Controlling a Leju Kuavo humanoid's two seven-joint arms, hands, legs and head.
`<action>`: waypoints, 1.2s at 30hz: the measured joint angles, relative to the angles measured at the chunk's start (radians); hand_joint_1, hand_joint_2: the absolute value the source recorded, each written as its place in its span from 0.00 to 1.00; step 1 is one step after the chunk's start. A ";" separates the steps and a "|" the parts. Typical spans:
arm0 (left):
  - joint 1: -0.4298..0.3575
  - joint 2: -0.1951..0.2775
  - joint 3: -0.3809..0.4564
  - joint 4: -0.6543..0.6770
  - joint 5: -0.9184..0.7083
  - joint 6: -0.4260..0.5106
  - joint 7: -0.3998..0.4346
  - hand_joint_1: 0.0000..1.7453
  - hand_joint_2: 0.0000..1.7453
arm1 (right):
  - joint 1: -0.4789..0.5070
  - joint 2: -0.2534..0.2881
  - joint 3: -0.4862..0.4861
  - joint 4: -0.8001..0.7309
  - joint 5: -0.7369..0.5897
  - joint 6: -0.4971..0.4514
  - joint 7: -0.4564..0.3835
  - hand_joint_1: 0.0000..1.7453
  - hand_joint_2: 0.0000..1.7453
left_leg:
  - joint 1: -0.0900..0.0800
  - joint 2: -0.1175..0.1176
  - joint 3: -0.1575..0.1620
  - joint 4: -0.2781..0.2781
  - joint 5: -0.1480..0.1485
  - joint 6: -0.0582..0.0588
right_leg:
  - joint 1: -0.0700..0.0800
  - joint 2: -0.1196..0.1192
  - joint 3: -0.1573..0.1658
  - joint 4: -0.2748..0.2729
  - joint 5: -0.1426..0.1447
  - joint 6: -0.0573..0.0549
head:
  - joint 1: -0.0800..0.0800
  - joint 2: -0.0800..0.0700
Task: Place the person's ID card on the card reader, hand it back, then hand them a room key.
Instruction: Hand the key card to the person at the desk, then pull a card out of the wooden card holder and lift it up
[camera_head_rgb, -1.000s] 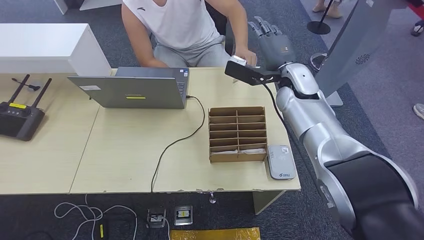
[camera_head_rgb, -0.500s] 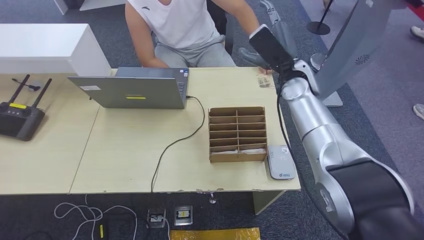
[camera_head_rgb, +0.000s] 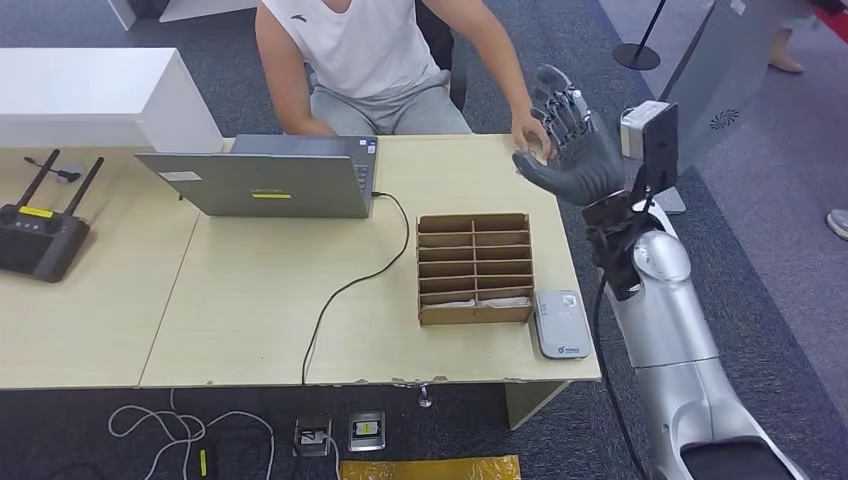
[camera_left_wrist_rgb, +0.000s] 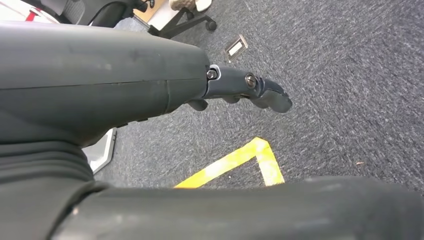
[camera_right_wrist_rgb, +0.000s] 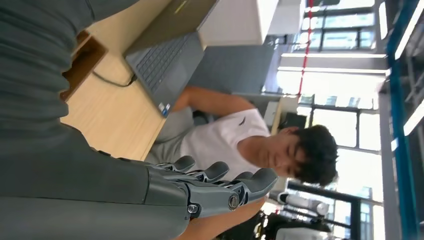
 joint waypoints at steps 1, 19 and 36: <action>0.001 0.000 0.002 0.000 -0.001 -0.005 0.000 0.00 0.00 | 0.021 -0.011 -0.010 -0.040 -0.038 0.030 0.006 0.00 1.00 | 0.000 0.000 0.000 0.000 0.000 0.000 | 0.000 0.000 0.000 0.000 0.000 0.000 | 0.000 0.000; 0.001 -0.001 0.006 0.000 -0.013 -0.024 -0.003 0.00 0.00 | 0.250 -0.108 -0.084 -0.296 0.054 0.166 0.114 0.00 1.00 | 0.000 0.001 0.000 0.000 0.000 0.000 | 0.000 0.000 0.000 0.000 0.000 0.000 | 0.000 0.000; 0.000 -0.001 0.006 0.000 -0.025 -0.045 0.020 0.00 0.00 | 0.341 -0.127 -0.054 -0.263 0.279 0.166 0.128 0.00 1.00 | 0.000 0.001 -0.001 0.000 0.000 0.000 | 0.000 0.000 0.000 0.000 0.000 0.000 | 0.000 0.000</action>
